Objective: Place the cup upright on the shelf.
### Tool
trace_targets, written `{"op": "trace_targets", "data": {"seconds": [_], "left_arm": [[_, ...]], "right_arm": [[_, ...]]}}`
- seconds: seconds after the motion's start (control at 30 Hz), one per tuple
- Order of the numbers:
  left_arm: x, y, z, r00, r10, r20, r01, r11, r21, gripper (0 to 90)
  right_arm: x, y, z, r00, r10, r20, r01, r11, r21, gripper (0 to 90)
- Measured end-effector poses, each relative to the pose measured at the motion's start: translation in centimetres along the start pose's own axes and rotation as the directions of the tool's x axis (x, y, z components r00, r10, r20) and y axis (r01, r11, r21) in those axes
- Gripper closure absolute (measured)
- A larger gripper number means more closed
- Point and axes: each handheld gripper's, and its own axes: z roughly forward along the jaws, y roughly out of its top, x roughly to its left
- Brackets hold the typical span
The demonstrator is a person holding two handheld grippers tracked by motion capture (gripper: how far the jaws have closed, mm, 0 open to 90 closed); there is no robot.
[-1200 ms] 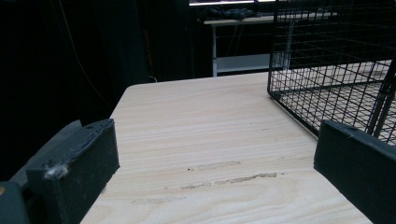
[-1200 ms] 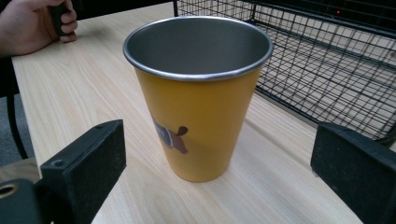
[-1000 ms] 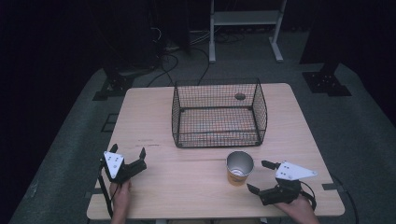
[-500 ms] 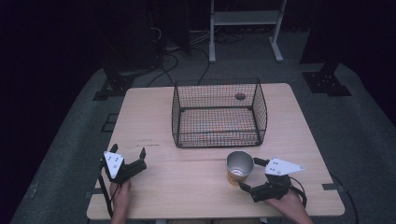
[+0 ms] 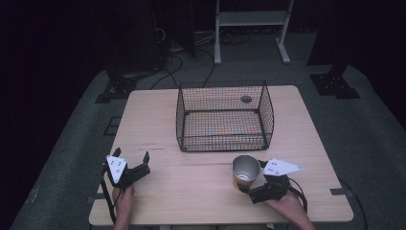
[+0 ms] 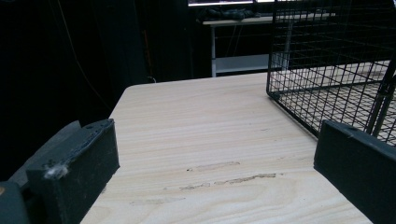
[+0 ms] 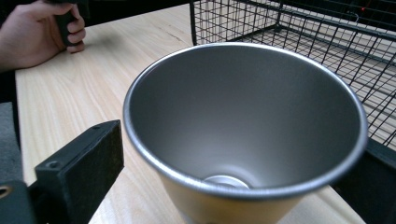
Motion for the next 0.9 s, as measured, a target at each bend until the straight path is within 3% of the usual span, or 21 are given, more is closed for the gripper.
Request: {"op": "trace_targets", "data": {"seconds": [0.43,0.5,0.9], "left_arm": [[0.0,0.0,0.0,1.0,-0.001,0.001,0.001,1.0,-0.001,0.0],[0.0,0.0,0.0,1.0,-0.002,0.002,0.002,1.0,-0.002,0.0],[0.0,0.0,0.0,1.0,0.0,0.002,0.0,1.0,0.0,0.0]], "right_arm": [[0.0,0.9,1.0,0.9999,0.006,-0.014,-0.006,1.0,0.004,1.7],[0.0,1.0,1.0,0.9998,0.007,-0.018,-0.007,1.0,0.005,6.4],[-0.1,1.3,0.7,0.9977,0.02,-0.066,-0.019,1.0,0.015,9.5]]}}
